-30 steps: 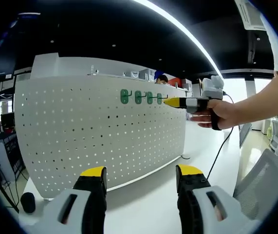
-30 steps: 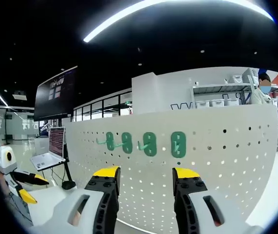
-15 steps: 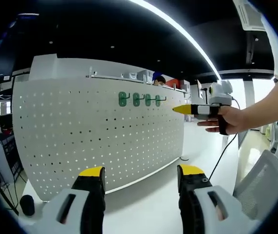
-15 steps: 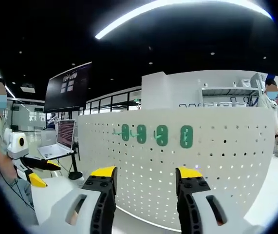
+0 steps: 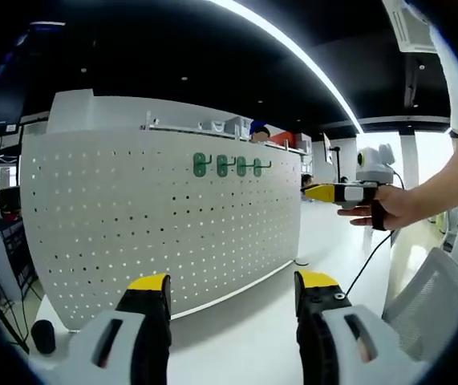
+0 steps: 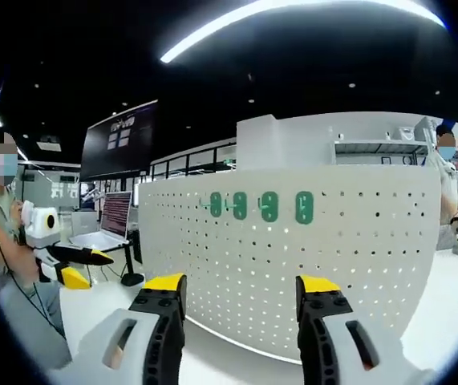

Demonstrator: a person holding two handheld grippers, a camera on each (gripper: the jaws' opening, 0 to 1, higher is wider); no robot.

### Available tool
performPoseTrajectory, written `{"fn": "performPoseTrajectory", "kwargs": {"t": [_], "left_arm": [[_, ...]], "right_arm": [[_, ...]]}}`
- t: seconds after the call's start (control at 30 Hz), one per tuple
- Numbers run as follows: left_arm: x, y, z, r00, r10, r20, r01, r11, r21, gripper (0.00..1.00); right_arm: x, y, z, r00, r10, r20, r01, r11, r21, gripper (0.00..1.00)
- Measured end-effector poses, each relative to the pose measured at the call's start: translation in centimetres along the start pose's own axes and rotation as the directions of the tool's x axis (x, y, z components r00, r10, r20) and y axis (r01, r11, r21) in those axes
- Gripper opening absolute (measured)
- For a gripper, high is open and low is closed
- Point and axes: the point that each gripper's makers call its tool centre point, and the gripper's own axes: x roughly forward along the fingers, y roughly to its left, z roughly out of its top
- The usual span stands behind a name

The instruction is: Insert the hook assembly into the mounting plate slot until the hook locks in place.

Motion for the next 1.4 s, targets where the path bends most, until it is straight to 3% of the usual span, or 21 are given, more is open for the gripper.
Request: {"fn": "performPoseTrajectory", "kwargs": {"t": [0.6, 1.4], "left_arm": [[-0.8, -0.3, 0.2, 1.000, 0.014, 0.015, -0.014, 1.000, 0.018, 0.70], [-2.4, -0.6, -1.3, 0.999, 0.036, 0.001, -0.036, 0.999, -0.012, 0.75]], "right_arm": [[-3.4, 0.4, -1.4, 0.999, -0.035, 0.005, 0.034, 0.999, 0.023, 0.59], [-6.9, 0.3, -3.7, 0.997, -0.078, -0.027, 0.080, 0.995, 0.052, 0.62]]}}
